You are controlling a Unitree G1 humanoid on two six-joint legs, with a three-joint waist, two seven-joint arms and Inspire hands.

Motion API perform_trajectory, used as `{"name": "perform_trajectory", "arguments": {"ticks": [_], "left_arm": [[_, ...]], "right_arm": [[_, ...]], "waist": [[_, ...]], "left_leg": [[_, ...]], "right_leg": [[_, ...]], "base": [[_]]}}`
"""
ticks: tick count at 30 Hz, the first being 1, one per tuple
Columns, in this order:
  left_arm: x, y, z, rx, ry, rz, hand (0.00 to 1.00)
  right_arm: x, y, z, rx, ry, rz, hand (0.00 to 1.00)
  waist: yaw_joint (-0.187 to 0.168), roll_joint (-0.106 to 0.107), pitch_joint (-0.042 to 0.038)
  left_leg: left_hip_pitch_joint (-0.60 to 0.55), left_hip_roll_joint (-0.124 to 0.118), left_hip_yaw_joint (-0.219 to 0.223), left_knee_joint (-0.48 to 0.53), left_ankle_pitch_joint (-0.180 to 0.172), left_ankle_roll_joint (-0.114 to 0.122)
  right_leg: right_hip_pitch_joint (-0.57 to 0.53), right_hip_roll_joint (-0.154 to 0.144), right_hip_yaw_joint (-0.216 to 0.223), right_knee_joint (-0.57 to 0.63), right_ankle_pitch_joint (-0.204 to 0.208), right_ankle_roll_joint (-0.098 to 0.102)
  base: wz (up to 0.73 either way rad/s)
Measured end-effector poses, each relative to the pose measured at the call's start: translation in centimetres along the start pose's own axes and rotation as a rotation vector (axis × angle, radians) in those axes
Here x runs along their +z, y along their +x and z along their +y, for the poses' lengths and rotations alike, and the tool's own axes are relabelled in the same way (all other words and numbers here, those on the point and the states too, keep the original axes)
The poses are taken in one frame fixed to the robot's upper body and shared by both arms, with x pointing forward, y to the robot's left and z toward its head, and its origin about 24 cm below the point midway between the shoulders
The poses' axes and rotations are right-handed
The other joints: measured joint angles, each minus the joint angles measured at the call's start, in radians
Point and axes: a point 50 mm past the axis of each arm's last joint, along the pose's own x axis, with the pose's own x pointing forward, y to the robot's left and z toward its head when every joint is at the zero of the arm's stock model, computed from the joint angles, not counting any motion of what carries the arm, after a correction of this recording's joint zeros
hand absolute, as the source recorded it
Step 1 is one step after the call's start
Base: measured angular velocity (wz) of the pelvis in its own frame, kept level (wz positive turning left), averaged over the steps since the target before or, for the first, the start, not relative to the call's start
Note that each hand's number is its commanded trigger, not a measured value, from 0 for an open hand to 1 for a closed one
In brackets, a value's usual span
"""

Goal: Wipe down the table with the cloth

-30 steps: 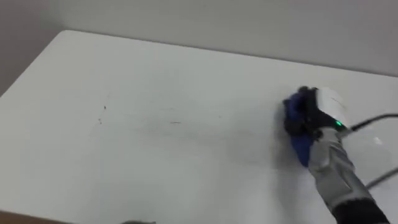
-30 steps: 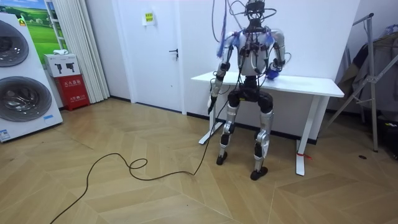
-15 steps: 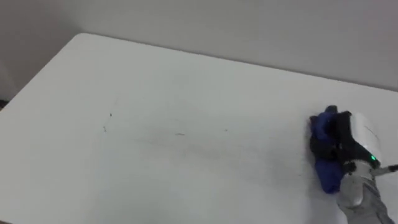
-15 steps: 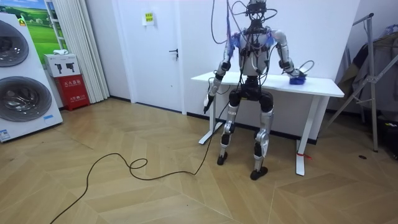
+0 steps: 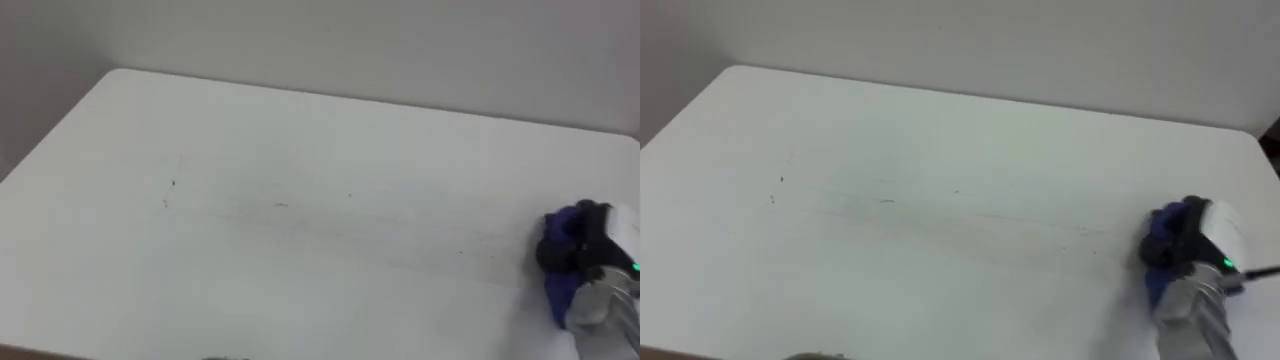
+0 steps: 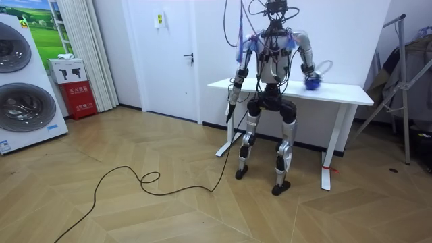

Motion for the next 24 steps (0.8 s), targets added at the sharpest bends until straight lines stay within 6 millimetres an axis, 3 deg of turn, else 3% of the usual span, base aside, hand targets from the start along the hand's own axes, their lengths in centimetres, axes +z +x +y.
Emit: {"name": "perform_trajectory", "arguments": {"ticks": [2, 5, 8, 9, 11, 12, 15, 17, 22, 23, 24], "left_arm": [[-0.2, 0.1, -0.1, -0.022, 0.006, 0.025, 0.0], [-2.4, -0.4, 1.0, -0.006, 0.005, 0.109, 0.0], [-4.6, -1.1, 1.4, 0.003, 0.009, 0.194, 0.0], [-4.7, -1.2, 1.4, 0.002, 0.012, 0.197, 0.0], [-4.9, -1.2, 1.0, -0.006, 0.004, 0.201, 0.0], [-4.8, -1.2, 1.0, -0.008, 0.004, 0.197, 0.0], [-3.0, -0.6, 0.6, -0.016, -0.004, 0.134, 0.0], [-1.6, -0.3, 0.3, -0.018, -0.012, 0.088, 0.0], [1.6, 0.0, -0.2, -0.022, -0.033, -0.059, 0.0], [2.0, 0.1, -0.3, -0.021, -0.032, -0.08, 0.0], [2.2, 0.1, -0.4, -0.021, -0.033, -0.088, 0.0]], "right_arm": [[5.0, 1.0, -0.1, 0.04, -0.041, -0.169, 1.0], [7.1, 1.6, -0.6, 0.051, -0.057, -0.229, 1.0], [5.2, 1.4, 0.4, 0.093, -0.078, -0.166, 1.0], [4.6, 1.2, 0.7, 0.106, -0.086, -0.149, 1.0], [3.2, 0.7, 1.1, 0.106, -0.061, -0.138, 1.0], [3.0, 0.6, 1.2, 0.104, -0.059, -0.141, 1.0], [2.7, 0.1, 1.4, 0.098, -0.058, -0.159, 1.0], [1.8, -0.7, 2.1, 0.115, -0.056, -0.155, 1.0], [0.5, -2.2, 3.3, 0.14, -0.064, -0.17, 1.0], [0.3, -2.4, 3.5, 0.145, -0.057, -0.166, 0.93], [0.2, -2.5, 3.5, 0.146, -0.054, -0.163, 0.73]], "waist": [[0.06, 0.001, 0.0031], [0.088, -0.01, 0.0047], [0.079, -0.01, 0.011], [0.079, -0.008, 0.0127], [0.07, 0.007, 0.0249], [0.065, 0.012, 0.0257], [0.043, 0.015, 0.0235], [0.027, 0.018, 0.0093], [-0.027, 0.012, 0.0047], [-0.036, 0.011, 0.0009], [-0.04, 0.011, -0.0007]], "left_leg": [[-0.011, -0.004, -0.021, -0.002, 0.001, -0.001], [-0.021, -0.015, -0.067, -0.003, 0.006, 0.006], [-0.016, -0.02, -0.09, -0.002, 0.004, 0.007], [-0.015, -0.02, -0.091, -0.002, 0.005, 0.007], [-0.004, -0.02, -0.086, -0.002, 0.004, 0.008], [-0.003, -0.02, -0.085, -0.003, 0.004, 0.008], [-0.001, -0.02, -0.074, -0.011, 0.002, 0.005], [0.003, -0.02, -0.065, -0.013, 0.002, 0.006], [0.031, -0.02, -0.049, -0.017, 0.0, 0.008], [0.036, -0.02, -0.039, -0.017, 0.0, 0.01], [0.037, -0.02, -0.036, -0.017, -0.001, 0.011]], "right_leg": [[-0.005, -0.001, -0.013, -0.001, -0.005, 0.0], [0.022, -0.005, -0.061, -0.021, -0.01, 0.007], [0.062, -0.007, -0.113, -0.035, -0.013, 0.012], [0.064, -0.007, -0.114, -0.034, -0.014, 0.013], [0.077, -0.007, -0.117, -0.038, -0.016, 0.017], [0.079, -0.007, -0.117, -0.04, -0.017, 0.018], [0.077, -0.006, -0.106, -0.05, -0.028, 0.014], [0.078, -0.007, -0.101, -0.05, -0.029, 0.015], [0.094, -0.008, -0.081, -0.05, -0.029, 0.016], [0.094, -0.01, -0.072, -0.048, -0.03, 0.017], [0.094, -0.011, -0.07, -0.048, -0.029, 0.017]], "base": [[0.28], [0.46], [0.43], [0.29], [0.03], [0.0], [-0.05], [-0.07], [-0.1], [-0.16], [-0.12]]}}
